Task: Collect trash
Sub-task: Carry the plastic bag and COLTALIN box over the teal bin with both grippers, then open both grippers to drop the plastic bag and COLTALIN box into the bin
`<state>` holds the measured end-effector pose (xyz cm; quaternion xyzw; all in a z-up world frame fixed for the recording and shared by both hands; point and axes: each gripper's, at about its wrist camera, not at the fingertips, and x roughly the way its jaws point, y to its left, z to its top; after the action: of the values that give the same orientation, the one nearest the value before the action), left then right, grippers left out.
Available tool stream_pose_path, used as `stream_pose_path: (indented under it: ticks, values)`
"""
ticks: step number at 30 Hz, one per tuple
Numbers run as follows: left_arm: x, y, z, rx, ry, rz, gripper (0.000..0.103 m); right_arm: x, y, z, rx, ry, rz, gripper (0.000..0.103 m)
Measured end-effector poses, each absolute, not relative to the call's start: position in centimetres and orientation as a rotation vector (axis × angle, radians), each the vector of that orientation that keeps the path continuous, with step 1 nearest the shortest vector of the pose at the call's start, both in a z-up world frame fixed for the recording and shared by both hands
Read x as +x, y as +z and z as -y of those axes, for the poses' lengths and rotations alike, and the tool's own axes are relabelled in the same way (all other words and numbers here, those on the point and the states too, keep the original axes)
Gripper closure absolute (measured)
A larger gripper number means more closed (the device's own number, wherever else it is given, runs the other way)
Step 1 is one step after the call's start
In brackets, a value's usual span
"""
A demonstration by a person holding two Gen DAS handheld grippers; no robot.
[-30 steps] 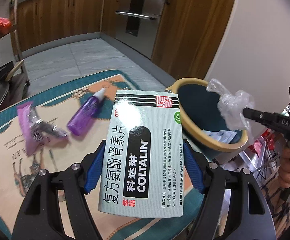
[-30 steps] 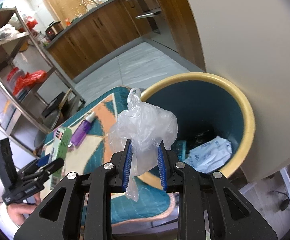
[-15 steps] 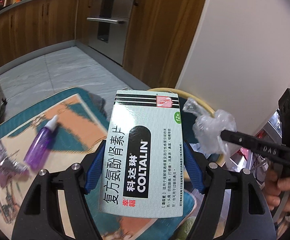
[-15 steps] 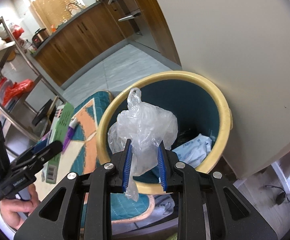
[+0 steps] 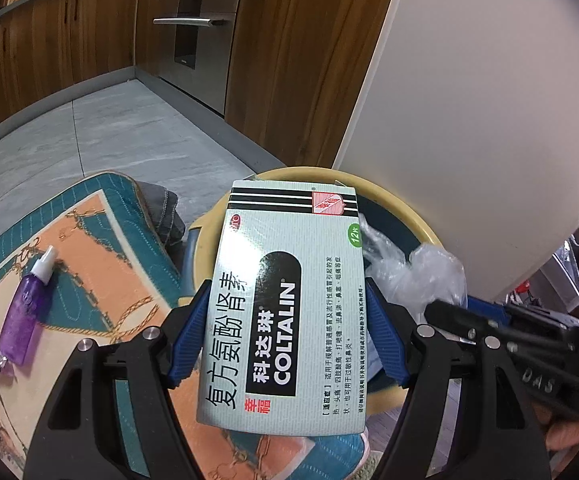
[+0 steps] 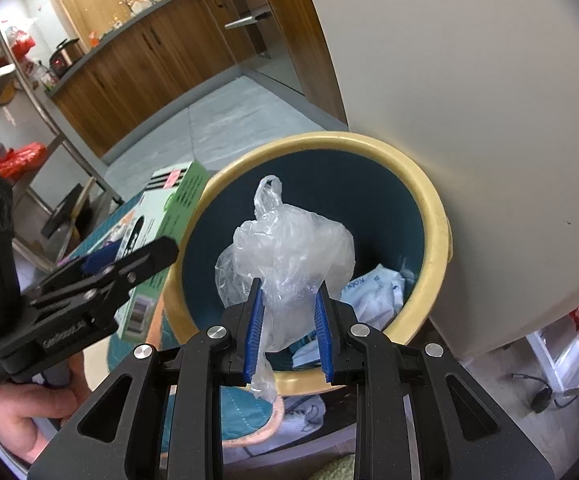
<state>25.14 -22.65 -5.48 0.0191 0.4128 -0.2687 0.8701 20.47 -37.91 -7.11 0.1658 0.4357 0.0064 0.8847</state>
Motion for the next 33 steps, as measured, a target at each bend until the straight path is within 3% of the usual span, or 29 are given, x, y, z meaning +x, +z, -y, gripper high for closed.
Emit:
stream_pose_path:
  ticks: [3, 19, 33]
  values:
    - [26.0, -5.9, 23.4, 0.048, -0.551, -0.879, 0.031, 20.8, -7.3, 38.0, 0.357, 0.009, -0.914, 0.077]
    - [25.7, -5.0, 23.0, 0.045, -0.537, -0.864, 0.03, 20.4, -6.9, 39.0, 0.441, 0.003, -0.881, 0.048]
    - [24.8, -3.6, 17.6, -0.014, -0.484, -0.843, 0.025, 19.9, -6.4, 38.7, 0.438, 0.005, -0.859, 0.046]
